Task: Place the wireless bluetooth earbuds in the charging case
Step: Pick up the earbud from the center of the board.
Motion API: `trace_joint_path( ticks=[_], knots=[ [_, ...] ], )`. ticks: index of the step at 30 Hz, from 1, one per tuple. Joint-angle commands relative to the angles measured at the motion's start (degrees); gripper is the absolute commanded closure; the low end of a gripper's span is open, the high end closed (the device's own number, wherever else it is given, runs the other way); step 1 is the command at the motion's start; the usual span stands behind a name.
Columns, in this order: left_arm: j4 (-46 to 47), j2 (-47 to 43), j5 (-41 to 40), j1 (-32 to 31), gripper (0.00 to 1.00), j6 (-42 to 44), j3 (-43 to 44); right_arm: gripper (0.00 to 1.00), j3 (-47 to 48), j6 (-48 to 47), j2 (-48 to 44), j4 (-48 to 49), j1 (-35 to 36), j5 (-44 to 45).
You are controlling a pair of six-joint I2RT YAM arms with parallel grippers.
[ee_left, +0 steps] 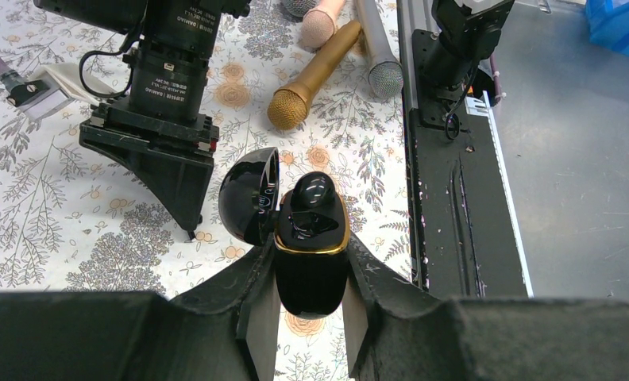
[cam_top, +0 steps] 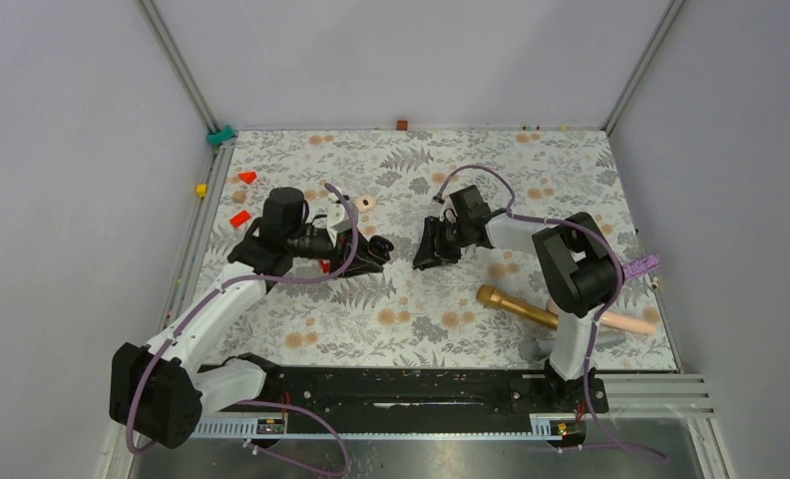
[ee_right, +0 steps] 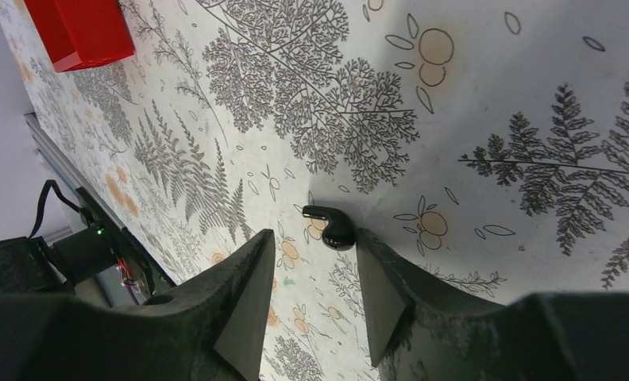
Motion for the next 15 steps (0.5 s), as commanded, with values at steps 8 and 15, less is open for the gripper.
trace_joint_path(
  ticks=[8, 15],
  knots=[
    [2.59, -1.61, 2.1, 0.29, 1.0, 0.78, 1.8, 0.57, -0.94, -1.03, 0.76, -1.78, 0.81, 6.7],
    [2.61, -1.42, 1.78, 0.31, 1.0, 0.49, 2.06, 0.62, 0.18, -2.0, 0.55, -3.91, 2.65, 10.56]
  ],
)
